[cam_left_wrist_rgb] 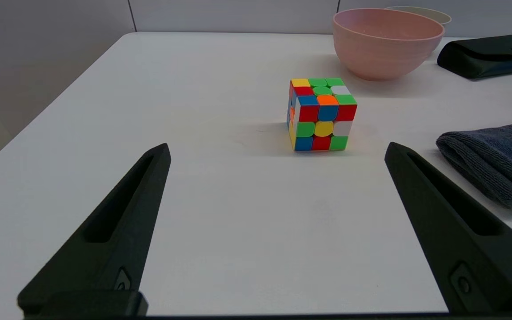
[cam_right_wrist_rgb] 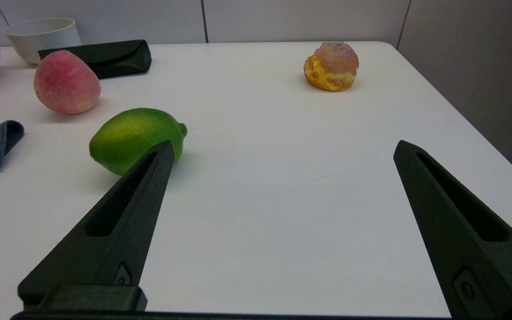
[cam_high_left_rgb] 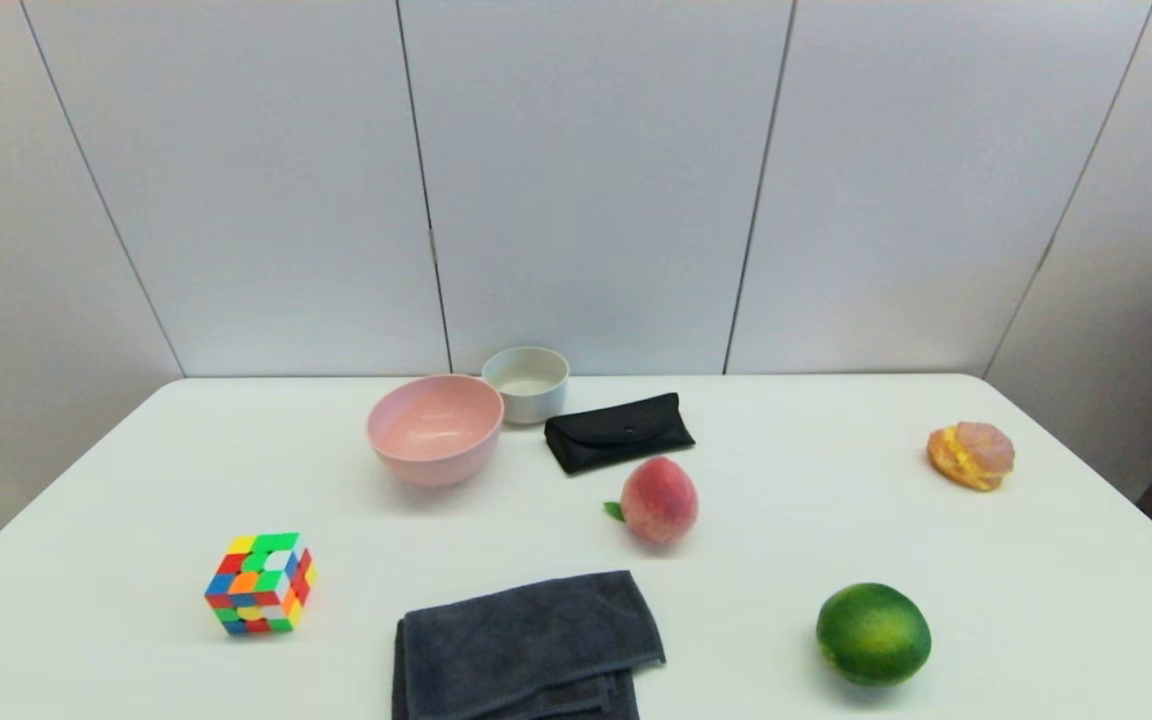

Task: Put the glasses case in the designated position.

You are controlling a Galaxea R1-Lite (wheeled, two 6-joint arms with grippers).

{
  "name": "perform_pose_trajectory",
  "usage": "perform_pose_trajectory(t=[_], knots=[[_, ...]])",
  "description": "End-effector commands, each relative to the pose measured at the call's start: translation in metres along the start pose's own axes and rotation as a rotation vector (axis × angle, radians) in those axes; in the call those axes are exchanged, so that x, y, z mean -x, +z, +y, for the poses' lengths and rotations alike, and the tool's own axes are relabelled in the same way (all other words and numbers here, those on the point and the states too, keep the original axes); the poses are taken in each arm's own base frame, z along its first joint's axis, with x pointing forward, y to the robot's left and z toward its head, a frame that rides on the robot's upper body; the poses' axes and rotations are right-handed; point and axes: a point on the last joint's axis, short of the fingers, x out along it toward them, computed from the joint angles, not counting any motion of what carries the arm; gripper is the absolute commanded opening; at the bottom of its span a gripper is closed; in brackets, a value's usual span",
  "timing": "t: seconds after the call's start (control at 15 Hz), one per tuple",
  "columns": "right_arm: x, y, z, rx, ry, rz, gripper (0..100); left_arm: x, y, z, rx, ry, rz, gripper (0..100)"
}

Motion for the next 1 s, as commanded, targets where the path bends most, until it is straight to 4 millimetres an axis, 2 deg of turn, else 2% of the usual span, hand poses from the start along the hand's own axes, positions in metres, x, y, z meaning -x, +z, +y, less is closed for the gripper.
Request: perform_pose_trajectory(t=[0.07,0.6,1.0], knots=[[-0.0001,0.0000,0.0000,-0.001,0.000,0.001,100,-0.0001,0.0000,0.0000,0.000,0.001,0.002,100],[-0.0001,0.0000,0.0000,-0.001,0.000,0.001,100,-0.0002,-0.0002,0.0000,-0.002,0.001,0.002,100],[-0.0001,0.0000,0.0000,-0.001,0.000,0.001,100,-0.0004,0.0001,0.0000,-0.074,-0.001,-0.005,100]])
